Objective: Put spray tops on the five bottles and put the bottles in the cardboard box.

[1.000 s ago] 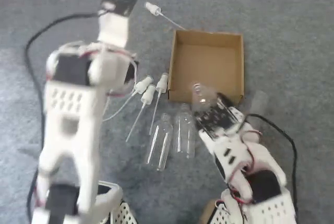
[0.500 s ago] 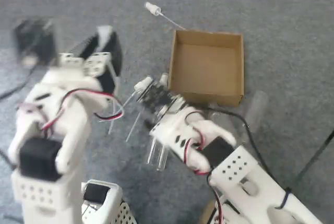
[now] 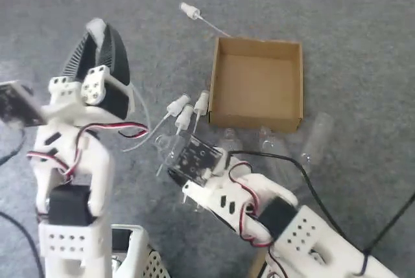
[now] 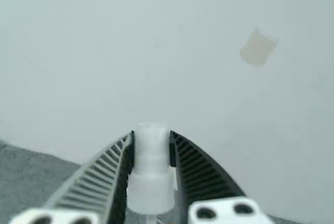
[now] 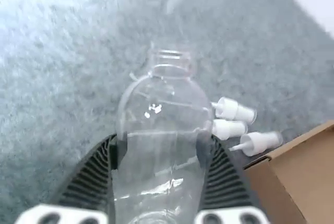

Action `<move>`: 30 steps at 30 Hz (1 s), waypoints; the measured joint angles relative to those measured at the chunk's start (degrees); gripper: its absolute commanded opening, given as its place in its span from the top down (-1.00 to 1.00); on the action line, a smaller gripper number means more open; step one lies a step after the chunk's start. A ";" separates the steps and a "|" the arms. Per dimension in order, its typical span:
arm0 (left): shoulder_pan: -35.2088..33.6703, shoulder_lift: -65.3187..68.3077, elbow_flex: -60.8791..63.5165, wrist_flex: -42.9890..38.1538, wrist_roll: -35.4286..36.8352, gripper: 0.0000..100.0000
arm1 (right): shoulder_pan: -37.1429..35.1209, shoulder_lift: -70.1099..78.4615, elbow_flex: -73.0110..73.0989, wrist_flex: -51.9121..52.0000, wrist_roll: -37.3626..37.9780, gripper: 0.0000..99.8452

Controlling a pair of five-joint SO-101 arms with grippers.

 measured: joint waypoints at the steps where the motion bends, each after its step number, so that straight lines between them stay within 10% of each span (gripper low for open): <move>1: 0.00 0.00 0.97 -0.70 0.18 0.98 | 0.00 -1.05 0.53 0.00 0.00 0.99; 30: 5.19 -3.96 -3.87 6.59 0.35 0.98 | 0.09 -2.20 1.05 0.00 0.00 0.99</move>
